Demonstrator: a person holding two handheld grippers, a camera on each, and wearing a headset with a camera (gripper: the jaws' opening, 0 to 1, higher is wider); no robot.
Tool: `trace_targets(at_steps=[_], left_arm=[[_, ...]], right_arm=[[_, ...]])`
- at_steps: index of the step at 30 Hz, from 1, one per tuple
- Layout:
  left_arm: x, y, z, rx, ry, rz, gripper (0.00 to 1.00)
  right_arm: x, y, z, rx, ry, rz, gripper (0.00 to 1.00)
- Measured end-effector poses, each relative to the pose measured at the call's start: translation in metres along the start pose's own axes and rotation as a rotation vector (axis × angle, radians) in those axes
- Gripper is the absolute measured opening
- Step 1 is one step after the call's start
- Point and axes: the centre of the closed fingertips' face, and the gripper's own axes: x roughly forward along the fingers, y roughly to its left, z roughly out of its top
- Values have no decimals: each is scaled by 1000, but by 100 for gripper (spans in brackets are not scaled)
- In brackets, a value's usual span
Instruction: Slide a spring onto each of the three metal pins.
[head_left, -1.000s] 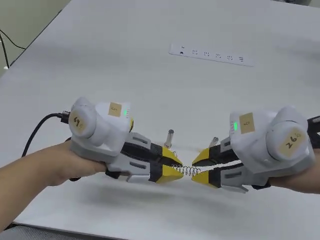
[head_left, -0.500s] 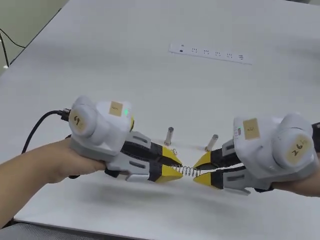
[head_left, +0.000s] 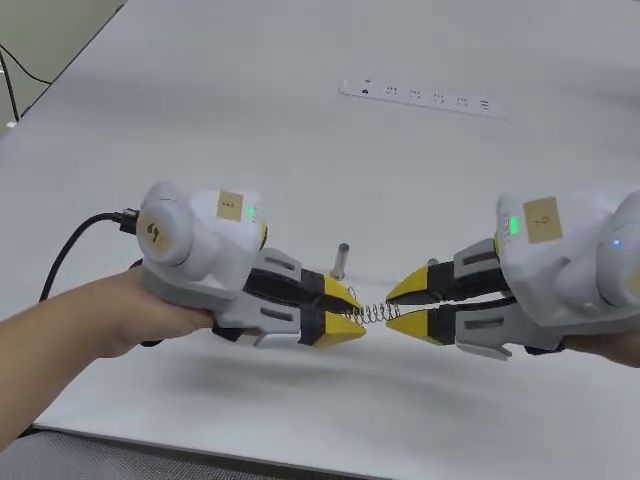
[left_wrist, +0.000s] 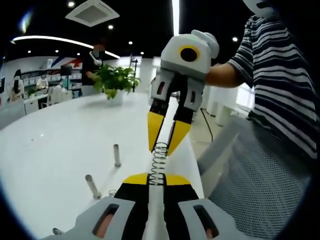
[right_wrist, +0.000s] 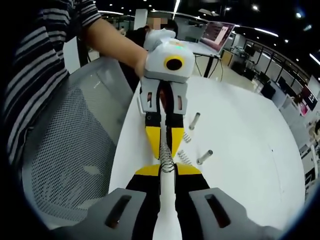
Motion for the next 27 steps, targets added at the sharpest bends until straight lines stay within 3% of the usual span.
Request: trace_targets(at_steps=[7, 27], left_arm=[[-1, 0, 0, 7, 1, 8, 2], [2, 3, -5, 25, 29, 34, 2]], right_arm=[[-4, -2, 16, 26, -62, 8, 6], [6, -4, 34, 49, -132, -1, 7]])
